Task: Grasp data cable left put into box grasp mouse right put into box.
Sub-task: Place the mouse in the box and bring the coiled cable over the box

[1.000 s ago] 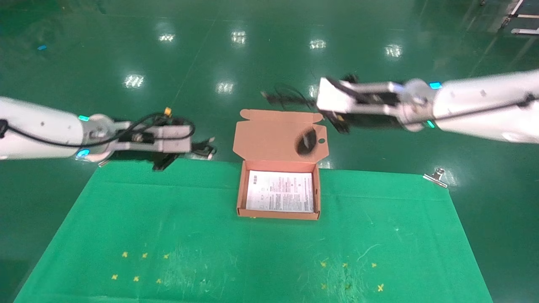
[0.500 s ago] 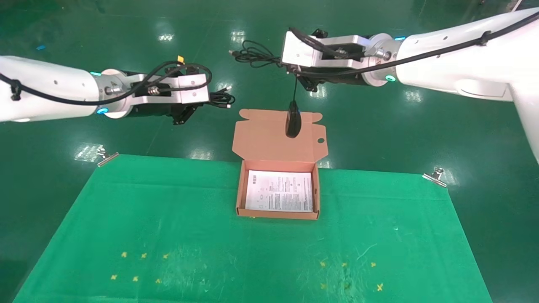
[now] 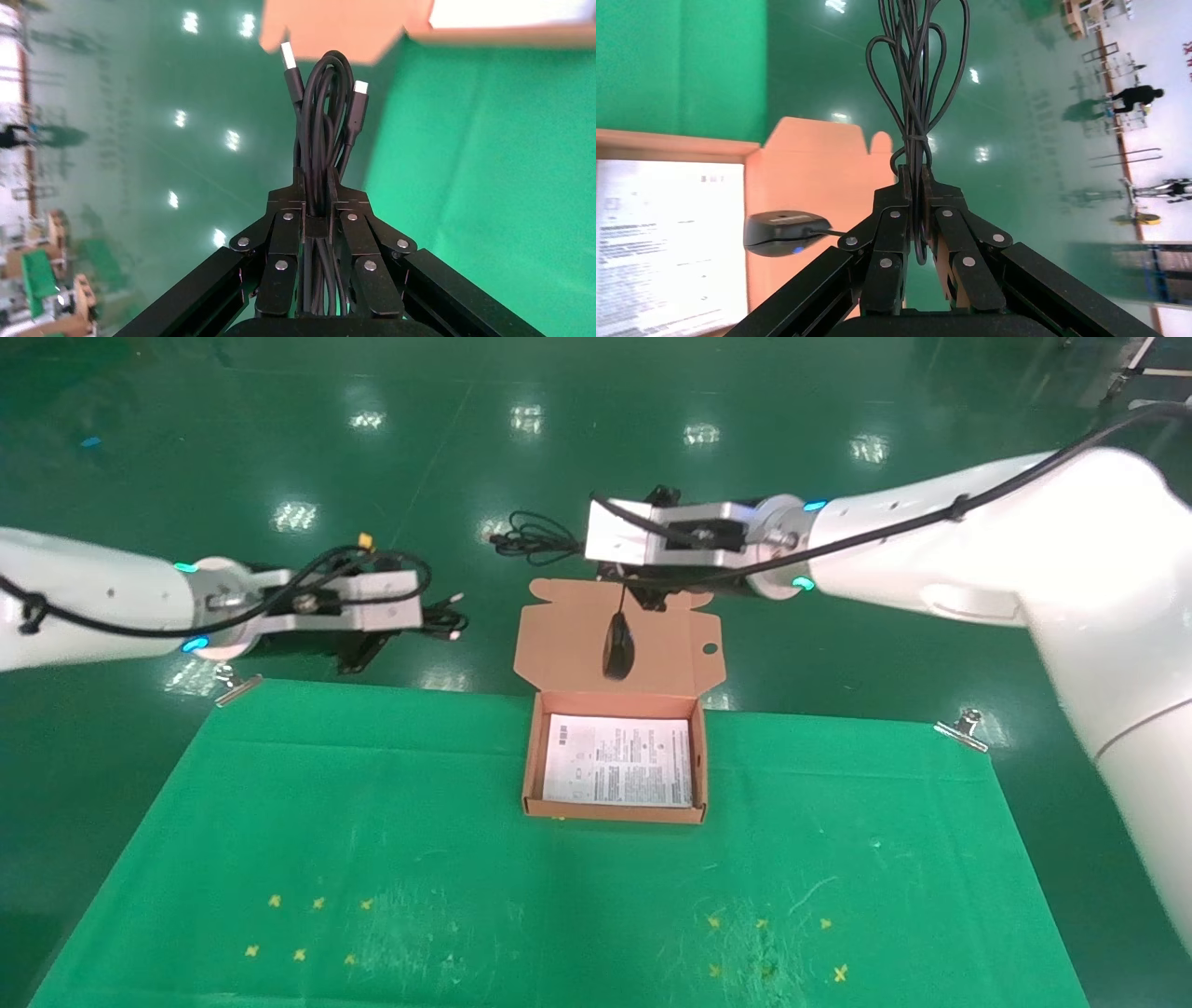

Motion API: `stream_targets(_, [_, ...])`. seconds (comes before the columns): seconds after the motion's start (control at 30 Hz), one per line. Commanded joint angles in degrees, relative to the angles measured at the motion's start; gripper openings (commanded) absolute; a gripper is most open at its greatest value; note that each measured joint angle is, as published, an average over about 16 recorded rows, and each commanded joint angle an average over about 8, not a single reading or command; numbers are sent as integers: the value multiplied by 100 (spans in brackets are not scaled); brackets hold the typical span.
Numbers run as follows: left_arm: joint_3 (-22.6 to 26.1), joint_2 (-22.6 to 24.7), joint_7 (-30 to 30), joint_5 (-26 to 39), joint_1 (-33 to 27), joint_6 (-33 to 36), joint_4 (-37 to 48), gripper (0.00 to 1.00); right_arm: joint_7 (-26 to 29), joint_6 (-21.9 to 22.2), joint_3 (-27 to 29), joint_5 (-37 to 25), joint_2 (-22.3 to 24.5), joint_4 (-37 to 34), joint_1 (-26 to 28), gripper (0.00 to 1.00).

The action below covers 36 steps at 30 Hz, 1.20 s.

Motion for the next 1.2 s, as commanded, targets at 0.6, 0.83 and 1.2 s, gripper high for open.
stream_targets(0.6, [47, -311, -808, 506, 225, 369, -803, 0, 936, 799, -1679, 1276, -74, -168, -584, 0])
stream_targets(0.83, [47, -315, -826, 517, 230, 375, -823, 0, 1449, 893, -2045, 1545, -68, -588, -624, 25])
stream_targets(1.2, [48, -303, -824, 511, 248, 371, -845, 0, 1567, 920, -2253, 1664, -7, -666, -647, 100])
